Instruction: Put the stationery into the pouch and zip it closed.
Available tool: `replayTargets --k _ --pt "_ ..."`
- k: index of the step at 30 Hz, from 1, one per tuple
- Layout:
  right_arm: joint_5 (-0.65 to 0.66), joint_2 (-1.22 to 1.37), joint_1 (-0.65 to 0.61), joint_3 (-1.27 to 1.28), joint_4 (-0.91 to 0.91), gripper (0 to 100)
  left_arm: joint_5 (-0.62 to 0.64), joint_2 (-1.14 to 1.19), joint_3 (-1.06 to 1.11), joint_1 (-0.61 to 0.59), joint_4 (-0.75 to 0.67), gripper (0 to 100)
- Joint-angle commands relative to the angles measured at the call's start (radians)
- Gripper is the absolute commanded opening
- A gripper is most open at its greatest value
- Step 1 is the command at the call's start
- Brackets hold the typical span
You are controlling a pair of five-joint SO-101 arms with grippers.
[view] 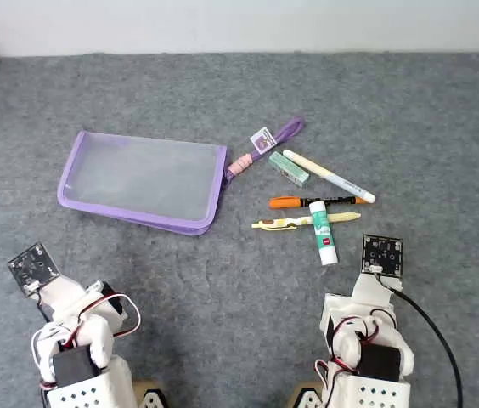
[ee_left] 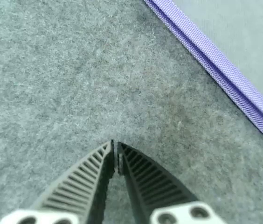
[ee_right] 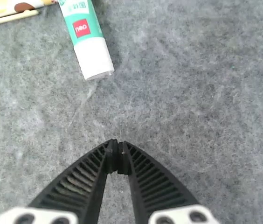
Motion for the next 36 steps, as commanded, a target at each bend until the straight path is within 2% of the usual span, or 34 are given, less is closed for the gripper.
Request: replayTargets --k 1,36 --pt "0.009 -0.008 -0.004 0.017 0.004 0.9 0.008 -0.008 -0.01 -0.008 0.003 1" --pt "0.011 -0.008 -0.024 0.015 0.004 0.9 0.008 -0.008 -0.01 -0.008 0.003 1"
